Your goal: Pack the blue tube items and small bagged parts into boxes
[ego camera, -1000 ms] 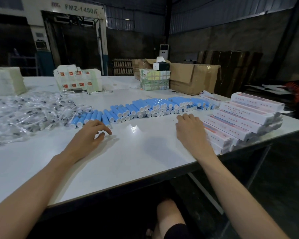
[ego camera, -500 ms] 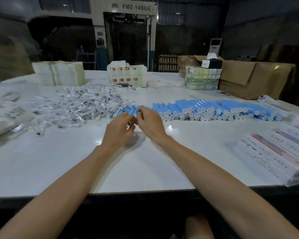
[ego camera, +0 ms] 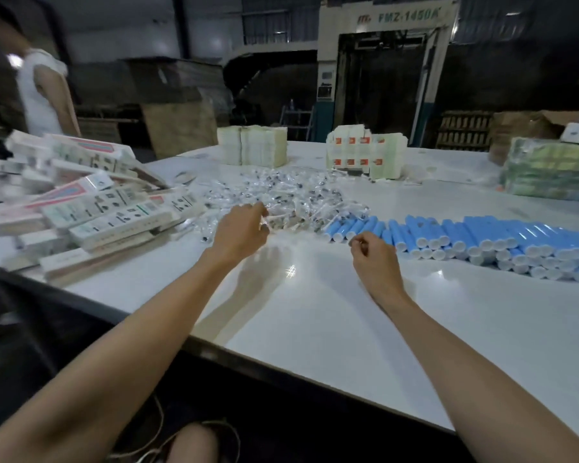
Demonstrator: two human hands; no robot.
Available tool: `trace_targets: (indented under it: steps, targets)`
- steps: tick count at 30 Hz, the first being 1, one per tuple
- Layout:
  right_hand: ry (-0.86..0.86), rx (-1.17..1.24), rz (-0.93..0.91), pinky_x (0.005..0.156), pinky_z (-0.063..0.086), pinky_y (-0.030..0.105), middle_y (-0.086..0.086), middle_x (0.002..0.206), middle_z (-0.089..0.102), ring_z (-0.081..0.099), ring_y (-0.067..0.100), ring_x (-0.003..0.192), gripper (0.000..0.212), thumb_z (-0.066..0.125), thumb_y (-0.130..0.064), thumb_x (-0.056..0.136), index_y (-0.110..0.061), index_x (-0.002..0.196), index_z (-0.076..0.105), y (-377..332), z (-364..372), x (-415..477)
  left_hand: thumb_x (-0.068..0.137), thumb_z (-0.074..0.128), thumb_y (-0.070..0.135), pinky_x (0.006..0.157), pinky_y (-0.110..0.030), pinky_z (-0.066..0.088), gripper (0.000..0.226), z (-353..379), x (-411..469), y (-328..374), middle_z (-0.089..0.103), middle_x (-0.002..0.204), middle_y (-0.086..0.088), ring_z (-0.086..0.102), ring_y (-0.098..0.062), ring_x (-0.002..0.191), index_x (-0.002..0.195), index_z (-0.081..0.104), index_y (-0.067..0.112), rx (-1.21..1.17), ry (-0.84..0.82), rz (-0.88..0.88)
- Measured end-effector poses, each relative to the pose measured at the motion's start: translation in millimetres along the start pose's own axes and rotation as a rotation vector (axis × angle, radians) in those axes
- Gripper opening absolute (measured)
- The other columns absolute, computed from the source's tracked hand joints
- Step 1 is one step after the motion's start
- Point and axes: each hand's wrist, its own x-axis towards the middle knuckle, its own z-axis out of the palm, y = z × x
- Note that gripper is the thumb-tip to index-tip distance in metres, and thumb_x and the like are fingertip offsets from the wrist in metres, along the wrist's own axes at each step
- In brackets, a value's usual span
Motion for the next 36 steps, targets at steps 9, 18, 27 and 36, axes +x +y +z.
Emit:
trace_targets:
  steps: [9,18,27,36]
  targets:
    - [-0.027,0.089,0.045,0.068,0.054,0.043,0.002,0.075,0.068,0.067,0.025,0.072,0.019,0.054,-0.019,0.103,-0.018,0.088,0.066,1,-1,2,0.100,0.059,0.021,0.119,-0.058,0.032,0.050,-48,-6,-145,0.048,0.151,-0.027,0.043,-0.046,0.141,0.145,0.051,0.000,0.542,0.038,-0.422]
    - [-0.073,0.113,0.045,0.070,0.057,0.045,-0.001,0.075,0.068,0.067,0.025,0.075,0.019,0.054,-0.019,0.103,-0.022,0.089,0.067,-2,-2,-1,0.113,0.048,0.040,0.121,-0.057,0.027,0.049,-64,-4,-183,0.041,0.156,-0.026,0.034,-0.045,0.146,0.147,0.058,0.005,0.604,-0.043,-0.504]
    - [-0.109,0.148,0.053,0.077,0.058,0.049,0.002,0.079,0.069,0.068,0.026,0.080,0.018,0.055,-0.017,0.103,-0.015,0.094,0.070,-7,-6,-4,0.102,0.072,0.038,0.096,-0.057,0.054,0.079,-63,0,-171,0.068,0.127,-0.033,0.067,-0.050,0.114,0.151,0.027,-0.005,0.380,-0.076,-0.358]
    - [-0.128,0.124,0.052,0.080,0.059,0.050,0.002,0.085,0.071,0.069,0.024,0.083,0.016,0.056,-0.018,0.104,-0.015,0.098,0.071,-6,-3,-2,0.096,0.079,0.045,0.063,-0.030,0.057,0.038,-47,21,-89,0.082,0.084,-0.004,0.080,-0.023,0.073,0.110,0.067,0.012,-0.374,-0.248,-0.282]
